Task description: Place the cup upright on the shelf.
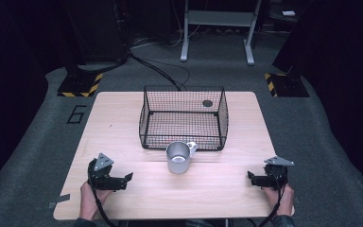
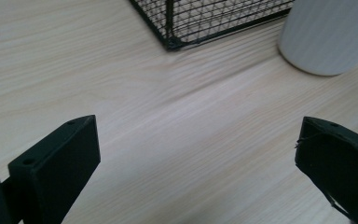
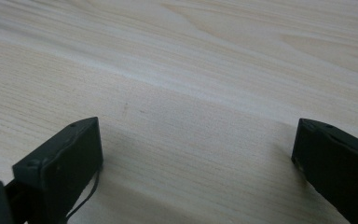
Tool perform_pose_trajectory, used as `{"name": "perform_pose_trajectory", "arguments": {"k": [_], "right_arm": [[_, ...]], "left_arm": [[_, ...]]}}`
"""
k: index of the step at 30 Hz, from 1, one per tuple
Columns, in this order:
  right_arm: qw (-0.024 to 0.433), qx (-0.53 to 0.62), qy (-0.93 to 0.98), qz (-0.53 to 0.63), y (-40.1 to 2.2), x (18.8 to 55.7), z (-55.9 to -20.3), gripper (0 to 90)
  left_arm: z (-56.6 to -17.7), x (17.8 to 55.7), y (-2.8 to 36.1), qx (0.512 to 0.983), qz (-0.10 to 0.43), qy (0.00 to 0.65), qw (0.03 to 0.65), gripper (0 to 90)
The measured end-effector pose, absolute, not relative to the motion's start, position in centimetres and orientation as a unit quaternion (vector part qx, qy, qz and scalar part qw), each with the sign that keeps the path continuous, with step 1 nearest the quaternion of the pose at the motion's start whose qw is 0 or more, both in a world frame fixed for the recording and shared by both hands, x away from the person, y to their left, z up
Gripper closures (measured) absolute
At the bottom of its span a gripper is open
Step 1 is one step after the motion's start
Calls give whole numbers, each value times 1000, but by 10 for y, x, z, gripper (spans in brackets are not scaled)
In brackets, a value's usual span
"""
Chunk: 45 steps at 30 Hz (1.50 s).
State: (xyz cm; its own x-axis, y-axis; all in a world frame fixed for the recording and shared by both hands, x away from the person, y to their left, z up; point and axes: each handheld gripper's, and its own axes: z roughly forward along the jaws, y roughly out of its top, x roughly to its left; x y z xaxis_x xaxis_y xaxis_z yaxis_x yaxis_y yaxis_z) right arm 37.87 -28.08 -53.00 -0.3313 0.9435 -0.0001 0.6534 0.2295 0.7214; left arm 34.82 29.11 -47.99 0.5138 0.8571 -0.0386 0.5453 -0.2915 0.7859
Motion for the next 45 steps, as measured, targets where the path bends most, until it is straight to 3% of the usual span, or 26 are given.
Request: {"name": "perform_pose_trajectory", "arguments": {"k": [28, 45], "right_arm": [[228, 529, 752, 321, -281, 378, -530, 22], [229, 528, 751, 323, -281, 378, -530, 28]], "left_arm": [[-444, 369, 192, 824, 165, 331, 430, 0], [-451, 395, 152, 832, 157, 325, 422, 0]]}}
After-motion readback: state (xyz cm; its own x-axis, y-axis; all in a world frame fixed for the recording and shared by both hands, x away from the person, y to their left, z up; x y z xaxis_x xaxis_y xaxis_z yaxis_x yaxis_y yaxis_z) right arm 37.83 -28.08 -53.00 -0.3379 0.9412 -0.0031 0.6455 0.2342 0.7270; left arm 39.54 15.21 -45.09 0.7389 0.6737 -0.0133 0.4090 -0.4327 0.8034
